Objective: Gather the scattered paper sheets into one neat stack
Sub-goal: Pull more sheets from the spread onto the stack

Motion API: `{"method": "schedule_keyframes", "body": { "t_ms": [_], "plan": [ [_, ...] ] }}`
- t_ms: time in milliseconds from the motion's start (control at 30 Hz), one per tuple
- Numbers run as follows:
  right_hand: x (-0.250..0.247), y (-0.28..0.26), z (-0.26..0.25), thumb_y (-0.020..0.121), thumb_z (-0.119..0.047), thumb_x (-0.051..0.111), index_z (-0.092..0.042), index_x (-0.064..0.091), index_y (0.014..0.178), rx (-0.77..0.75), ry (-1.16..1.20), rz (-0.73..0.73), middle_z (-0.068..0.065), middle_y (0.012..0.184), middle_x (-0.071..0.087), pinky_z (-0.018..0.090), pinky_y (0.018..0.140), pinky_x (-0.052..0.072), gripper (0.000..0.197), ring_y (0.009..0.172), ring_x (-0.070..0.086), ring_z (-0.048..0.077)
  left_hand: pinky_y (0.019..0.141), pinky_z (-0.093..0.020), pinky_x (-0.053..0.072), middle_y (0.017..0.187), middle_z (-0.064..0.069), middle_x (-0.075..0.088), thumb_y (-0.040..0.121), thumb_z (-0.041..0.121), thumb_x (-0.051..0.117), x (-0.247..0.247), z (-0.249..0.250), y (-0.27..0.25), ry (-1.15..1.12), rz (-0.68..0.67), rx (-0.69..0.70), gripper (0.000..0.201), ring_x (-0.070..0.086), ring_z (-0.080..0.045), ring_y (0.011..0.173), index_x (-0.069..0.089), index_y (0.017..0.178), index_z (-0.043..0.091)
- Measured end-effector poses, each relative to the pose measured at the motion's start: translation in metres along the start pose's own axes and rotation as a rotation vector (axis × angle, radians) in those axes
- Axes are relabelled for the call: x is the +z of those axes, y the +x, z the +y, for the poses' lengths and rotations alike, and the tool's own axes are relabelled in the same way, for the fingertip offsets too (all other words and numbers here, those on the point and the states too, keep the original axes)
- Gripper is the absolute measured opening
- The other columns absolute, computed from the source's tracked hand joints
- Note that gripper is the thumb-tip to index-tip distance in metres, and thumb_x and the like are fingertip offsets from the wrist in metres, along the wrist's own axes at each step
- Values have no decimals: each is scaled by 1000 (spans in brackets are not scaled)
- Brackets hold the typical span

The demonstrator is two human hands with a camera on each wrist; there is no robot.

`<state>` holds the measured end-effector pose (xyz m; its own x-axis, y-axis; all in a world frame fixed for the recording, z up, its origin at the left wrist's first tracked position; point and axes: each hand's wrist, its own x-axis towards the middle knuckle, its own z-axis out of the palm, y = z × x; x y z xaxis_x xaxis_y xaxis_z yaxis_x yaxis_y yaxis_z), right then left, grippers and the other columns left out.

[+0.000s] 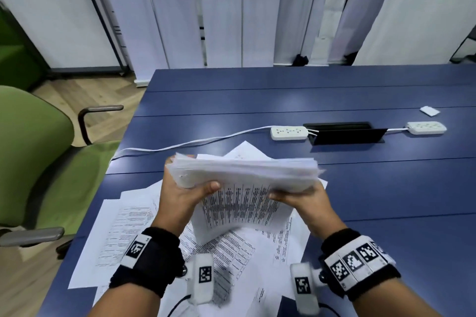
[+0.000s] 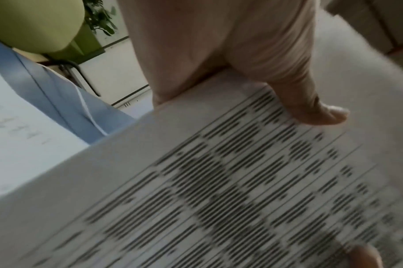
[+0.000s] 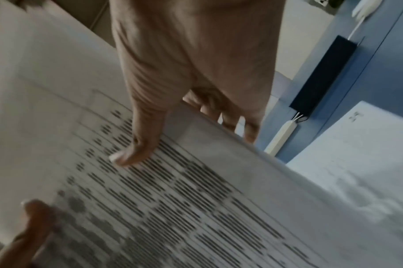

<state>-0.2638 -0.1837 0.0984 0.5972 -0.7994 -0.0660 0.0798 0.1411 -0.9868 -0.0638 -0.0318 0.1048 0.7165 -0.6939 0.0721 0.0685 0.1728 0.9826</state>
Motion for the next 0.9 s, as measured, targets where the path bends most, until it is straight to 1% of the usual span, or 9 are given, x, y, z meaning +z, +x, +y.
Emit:
{"method": "schedule_keyframes", "body": {
  "t_ms": [167,267,333,400,533,600,667,767,900],
  "plan": [
    [2,0,38,65,14,77,-9,71,90,131,-150,-3,-4,82,76,24,77,58,35,80,71,11,94,-42,53,96,3,77,59,11,88,-5,-41,-16,231,-134,-274,47,72,-12,92,69,103,13],
    [10,14,35,69,13,75,-4,68,93,141,-75,62,5,90,74,24,72,58,30,88,70,23,93,-35,53,87,15,76,73,3,78,-8,-55,-23,296,-105,-303,33,70,0,88,69,96,23],
    [18,23,21,73,8,74,5,62,104,135,-34,19,13,96,72,24,71,58,34,90,71,25,82,-31,54,86,4,75,81,12,73,-10,-49,-21,309,-83,-310,17,69,-10,87,69,96,15],
    [29,33,9,78,1,73,0,61,105,89,-38,-38,6,90,73,18,66,55,30,79,71,13,69,-33,52,78,-16,66,83,15,71,-21,-46,-18,278,15,-328,24,63,-25,78,65,96,-4],
    [42,52,27,96,-22,53,-12,54,102,171,-75,-36,7,78,66,24,53,50,11,59,58,14,67,-30,47,83,-15,65,87,9,67,-69,-51,-26,244,303,-392,21,59,-24,77,64,99,-7],
    [35,55,64,95,-26,55,-10,51,111,293,-364,-38,14,92,63,29,59,49,22,65,58,18,58,-27,41,73,-12,60,89,16,66,-97,-56,-42,323,432,-441,18,53,-23,66,59,90,-1],
    [32,42,105,85,-44,64,-11,43,129,382,-833,-139,14,120,55,38,84,51,59,99,60,26,54,-28,37,75,-12,58,91,18,65,-120,-61,-61,399,534,-488,20,49,-21,59,54,93,1],
    [48,9,138,69,-69,64,-18,24,144,290,-1401,-261,8,146,30,50,103,37,100,134,31,30,55,-29,35,70,-7,54,93,18,62,-150,-72,-82,459,572,-599,19,45,-20,58,55,86,1],
    [64,5,155,63,-61,75,-17,27,141,341,-1384,-234,5,142,37,46,99,41,102,130,38,28,69,-33,37,60,-4,36,99,33,49,-175,-85,-97,676,470,-793,46,42,-21,59,54,75,-6]
  ]
}}
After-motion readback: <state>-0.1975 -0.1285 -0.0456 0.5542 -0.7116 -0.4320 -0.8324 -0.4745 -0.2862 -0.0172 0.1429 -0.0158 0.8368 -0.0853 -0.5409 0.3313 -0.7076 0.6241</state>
